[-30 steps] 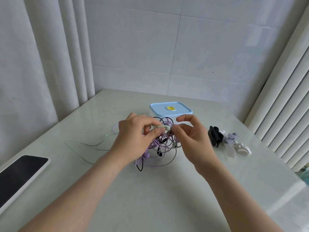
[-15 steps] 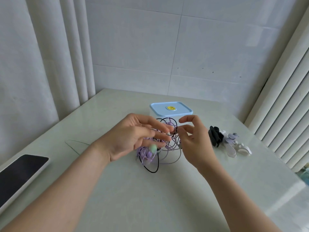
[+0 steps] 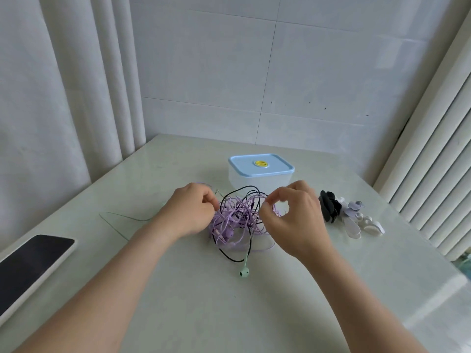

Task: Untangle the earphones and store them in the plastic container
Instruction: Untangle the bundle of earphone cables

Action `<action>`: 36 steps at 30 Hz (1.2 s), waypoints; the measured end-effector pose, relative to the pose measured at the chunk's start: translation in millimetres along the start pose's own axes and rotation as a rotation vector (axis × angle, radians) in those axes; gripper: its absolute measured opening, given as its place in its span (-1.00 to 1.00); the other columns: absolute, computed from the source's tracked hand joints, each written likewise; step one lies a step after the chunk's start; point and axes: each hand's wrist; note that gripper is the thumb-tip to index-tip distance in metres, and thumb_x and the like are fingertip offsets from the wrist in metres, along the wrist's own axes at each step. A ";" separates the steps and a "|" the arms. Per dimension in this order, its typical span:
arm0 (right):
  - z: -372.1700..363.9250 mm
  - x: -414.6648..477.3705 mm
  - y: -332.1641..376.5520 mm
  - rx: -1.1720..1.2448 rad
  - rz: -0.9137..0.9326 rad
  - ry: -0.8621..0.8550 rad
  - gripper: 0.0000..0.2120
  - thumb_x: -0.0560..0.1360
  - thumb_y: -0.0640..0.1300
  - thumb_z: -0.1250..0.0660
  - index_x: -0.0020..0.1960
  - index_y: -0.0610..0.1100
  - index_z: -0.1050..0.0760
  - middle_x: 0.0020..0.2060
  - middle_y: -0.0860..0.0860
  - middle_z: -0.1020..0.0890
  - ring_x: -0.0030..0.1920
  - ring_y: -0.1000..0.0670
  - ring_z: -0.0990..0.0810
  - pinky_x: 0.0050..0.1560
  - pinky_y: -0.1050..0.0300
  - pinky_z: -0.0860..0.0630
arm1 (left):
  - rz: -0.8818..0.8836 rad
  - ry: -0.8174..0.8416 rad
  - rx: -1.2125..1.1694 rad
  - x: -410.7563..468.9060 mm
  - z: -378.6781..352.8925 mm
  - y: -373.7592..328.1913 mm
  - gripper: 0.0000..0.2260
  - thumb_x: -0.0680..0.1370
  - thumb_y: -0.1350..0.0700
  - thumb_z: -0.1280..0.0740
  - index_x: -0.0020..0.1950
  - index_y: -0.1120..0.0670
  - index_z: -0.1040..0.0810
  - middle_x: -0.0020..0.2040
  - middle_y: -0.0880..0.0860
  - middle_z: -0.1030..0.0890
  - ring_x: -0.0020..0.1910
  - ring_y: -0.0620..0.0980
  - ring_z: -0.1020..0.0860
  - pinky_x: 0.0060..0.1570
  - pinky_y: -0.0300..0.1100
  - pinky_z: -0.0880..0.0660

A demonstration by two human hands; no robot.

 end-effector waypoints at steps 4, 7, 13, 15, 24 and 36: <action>2.1 -3.0 7.7 -0.028 -0.138 0.234 -0.63 0.43 0.10 -0.44 -0.38 -0.17 -0.61 -0.51 -0.04 -0.57 -0.43 0.08 -0.43 -0.39 0.16 -0.41 | -0.018 0.122 0.009 0.8 1.1 2.4 -0.59 0.53 0.32 -0.18 0.01 -0.08 -0.73 0.01 -0.11 -0.71 0.07 -0.09 -0.62 0.08 -0.25 -0.51; 3.5 -1.5 6.8 0.030 -0.193 0.345 -0.74 0.44 0.00 -0.43 -0.30 -0.16 -0.68 -0.36 -0.13 -0.69 -0.40 0.05 -0.47 -0.40 0.14 -0.43 | -0.069 0.048 -0.062 3.7 -0.4 8.2 -0.58 0.55 0.37 -0.16 0.07 -0.09 -0.66 -0.01 -0.06 -0.68 -0.04 -0.11 -0.62 -0.08 -0.34 -0.47; 13.7 -0.4 9.1 0.179 -0.269 0.424 -0.77 0.51 -0.14 -0.42 -0.30 -0.12 -0.73 -0.41 -0.09 -0.67 -0.43 0.07 -0.51 -0.45 0.29 -0.36 | -0.294 -0.019 0.247 3.8 -17.0 18.1 -0.56 0.69 0.23 -0.22 0.47 -0.21 -0.48 0.28 -0.03 -0.41 0.27 0.10 -0.46 0.28 0.10 -0.46; 15.1 -0.2 9.0 0.203 -0.285 0.445 -0.76 0.51 -0.17 -0.39 -0.29 -0.15 -0.72 -0.35 -0.15 -0.70 -0.40 0.06 -0.55 -0.38 0.26 -0.40 | -0.280 -0.046 0.285 2.6 -18.1 17.4 -0.71 0.71 0.13 -0.25 0.35 -0.19 -0.56 0.29 -0.07 -0.42 0.28 0.07 -0.44 0.26 0.09 -0.43; 19.4 4.2 1.9 0.447 -0.413 0.508 -0.86 0.62 -0.20 -0.39 0.05 -0.24 -0.71 -0.18 -0.12 -0.78 -0.21 -0.01 -0.72 -0.11 0.09 -0.61 | -0.395 -0.205 0.122 2.5 -6.9 11.9 -0.98 0.61 0.13 -0.42 0.00 0.01 -0.62 -0.07 -0.12 -0.65 0.03 -0.03 -0.58 0.10 -0.12 -0.47; 16.2 11.7 -3.3 0.518 -0.431 0.193 -0.90 0.56 -0.11 -0.47 -0.10 -0.08 -0.74 -0.48 0.01 -0.49 -0.40 0.01 -0.46 -0.41 0.29 -0.35 | -0.279 -0.175 -0.043 -0.5 2.7 2.0 -0.83 0.55 0.07 -0.21 -0.04 -0.01 -0.61 -0.12 -0.04 -0.46 -0.04 -0.05 -0.43 0.00 -0.11 -0.31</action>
Point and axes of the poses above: each hand's wrist, its own x-axis towards the middle knuckle, its own z-axis out of the back of the hand, y = z × x
